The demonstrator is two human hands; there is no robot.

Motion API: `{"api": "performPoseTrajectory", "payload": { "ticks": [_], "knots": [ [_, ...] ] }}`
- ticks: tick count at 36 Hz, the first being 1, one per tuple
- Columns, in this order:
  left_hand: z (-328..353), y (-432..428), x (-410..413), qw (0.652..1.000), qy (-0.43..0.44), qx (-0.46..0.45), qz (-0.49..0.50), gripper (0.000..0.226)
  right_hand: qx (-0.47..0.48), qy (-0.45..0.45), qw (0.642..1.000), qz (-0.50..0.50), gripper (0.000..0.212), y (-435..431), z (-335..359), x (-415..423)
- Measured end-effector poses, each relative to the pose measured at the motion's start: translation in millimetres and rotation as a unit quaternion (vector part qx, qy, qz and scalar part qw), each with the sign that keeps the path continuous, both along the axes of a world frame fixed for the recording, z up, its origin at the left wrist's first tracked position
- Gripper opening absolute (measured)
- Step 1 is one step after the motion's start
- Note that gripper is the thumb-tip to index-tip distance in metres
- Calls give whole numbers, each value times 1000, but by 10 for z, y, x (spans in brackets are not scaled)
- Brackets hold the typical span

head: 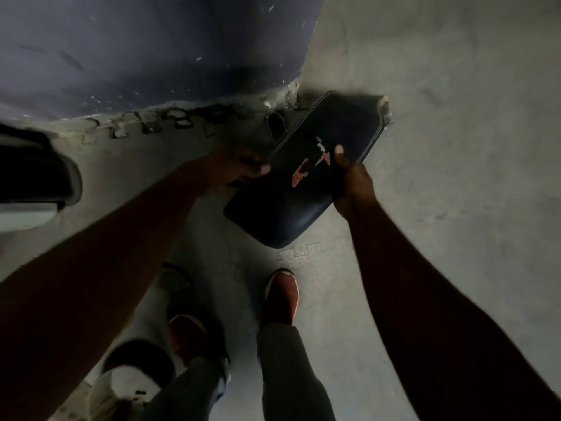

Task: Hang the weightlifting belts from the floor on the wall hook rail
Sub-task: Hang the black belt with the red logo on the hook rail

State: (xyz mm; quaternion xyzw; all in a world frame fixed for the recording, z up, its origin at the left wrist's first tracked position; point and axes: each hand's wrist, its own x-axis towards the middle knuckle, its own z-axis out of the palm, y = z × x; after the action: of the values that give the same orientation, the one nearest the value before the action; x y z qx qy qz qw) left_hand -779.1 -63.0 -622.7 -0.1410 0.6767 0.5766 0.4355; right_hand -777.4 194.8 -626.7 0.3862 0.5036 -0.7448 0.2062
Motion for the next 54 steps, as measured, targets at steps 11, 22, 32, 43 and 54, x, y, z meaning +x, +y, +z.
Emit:
{"api": "performPoseTrajectory", "payload": {
  "ticks": [11,22,32,43,54],
  "knots": [
    [1375,395,-267,993,86,-75,-38,51,126,-95,922,353,82,232,1548,306],
    [2979,278,264,972,110,-121,-168,39,-36,67,996,49,45,110,2480,605],
    [4221,226,756,965,243,-90,21,10,-64,77,959,265,26,-451,3950,988],
    [5521,-45,1750,946,318,-3,67,33,16,269,940,209,32,-811,5778,1270],
    [6880,-224,1928,826,526,0,204,47,42,520,794,311,22,-1303,7423,1295]
  ]
}}
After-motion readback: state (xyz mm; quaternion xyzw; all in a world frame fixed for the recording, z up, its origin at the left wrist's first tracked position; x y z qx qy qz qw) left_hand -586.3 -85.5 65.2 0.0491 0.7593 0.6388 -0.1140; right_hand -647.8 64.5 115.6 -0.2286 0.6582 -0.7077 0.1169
